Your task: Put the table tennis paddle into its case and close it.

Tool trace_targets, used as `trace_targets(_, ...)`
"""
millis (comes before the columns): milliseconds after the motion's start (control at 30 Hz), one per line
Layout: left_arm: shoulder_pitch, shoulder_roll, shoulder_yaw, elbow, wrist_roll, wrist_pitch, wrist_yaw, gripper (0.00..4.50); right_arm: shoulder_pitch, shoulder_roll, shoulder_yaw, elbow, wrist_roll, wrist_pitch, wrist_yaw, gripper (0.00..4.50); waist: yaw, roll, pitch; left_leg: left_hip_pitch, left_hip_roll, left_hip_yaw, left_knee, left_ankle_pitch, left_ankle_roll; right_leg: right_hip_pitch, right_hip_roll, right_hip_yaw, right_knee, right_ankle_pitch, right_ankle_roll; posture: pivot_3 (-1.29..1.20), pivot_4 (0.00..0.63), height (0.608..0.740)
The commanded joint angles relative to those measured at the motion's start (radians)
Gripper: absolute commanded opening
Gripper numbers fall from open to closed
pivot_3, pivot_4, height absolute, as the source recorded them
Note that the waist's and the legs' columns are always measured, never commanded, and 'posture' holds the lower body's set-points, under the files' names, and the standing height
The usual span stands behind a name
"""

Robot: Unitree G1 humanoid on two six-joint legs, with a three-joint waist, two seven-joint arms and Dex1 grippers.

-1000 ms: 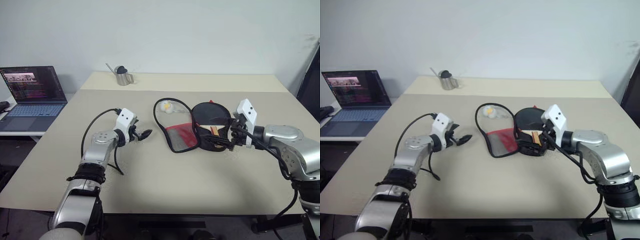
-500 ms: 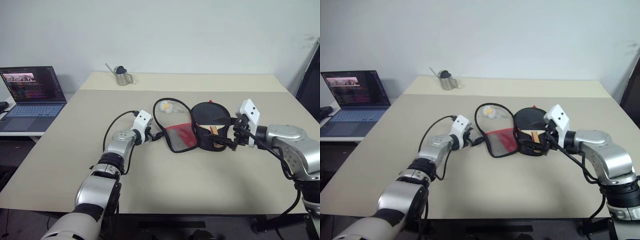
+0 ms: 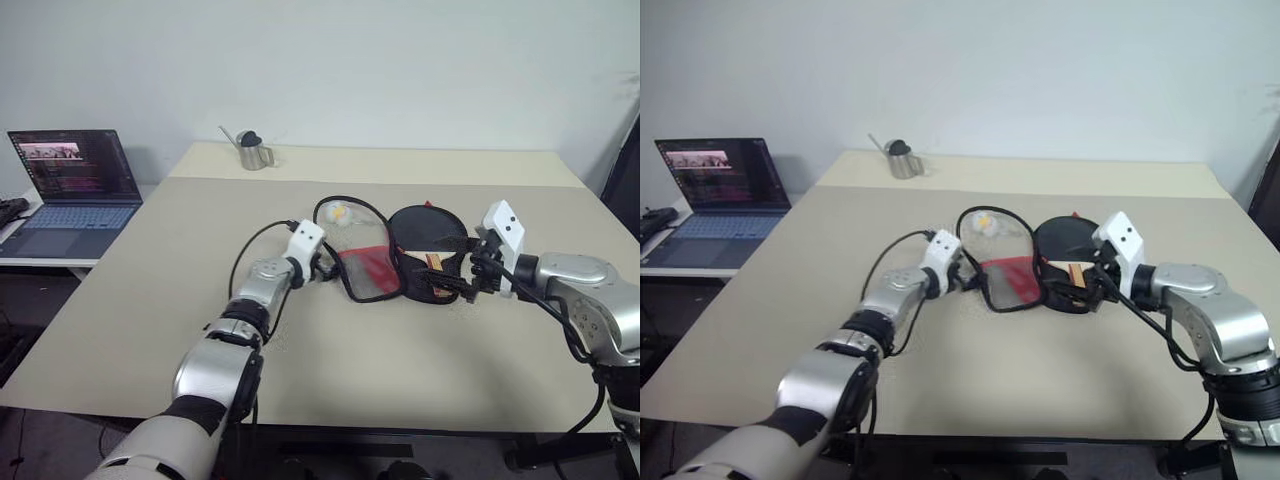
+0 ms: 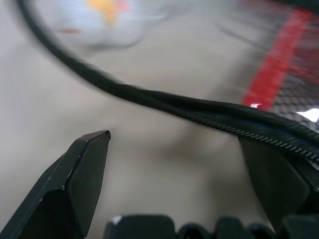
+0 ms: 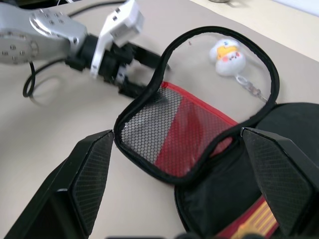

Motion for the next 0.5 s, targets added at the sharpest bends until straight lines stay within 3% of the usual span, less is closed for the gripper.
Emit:
trace_targets(33, -0.086, -0.034, 0.022, -0.017, -0.02, -0.018, -0.003, 4.5, -0.026, -0.006, -0.033, -0.014, 0.008, -0.02, 0.002, 4.45, -0.002, 0.0, 0.0, 0.0, 0.0, 0.0, 0.0, 0.0, 0.0, 0.0, 0.0, 0.0, 0.0, 0.0, 0.0, 0.0, 0.15, 0.74)
trace_targets(500, -0.27, -0.209, 0.026, 0.028, 0.001, -0.069, -0.027, 4.5, -0.019, -0.01, -0.051, -0.014, -0.001, -0.016, -0.038, 4.45, -0.01, 0.0, 0.0, 0.0, 0.0, 0.0, -0.001, 0.0, 0.0, 0.0, 0.001, 0.001, 0.0, 0.0, 0.0, 0.0, 0.15, 0.74)
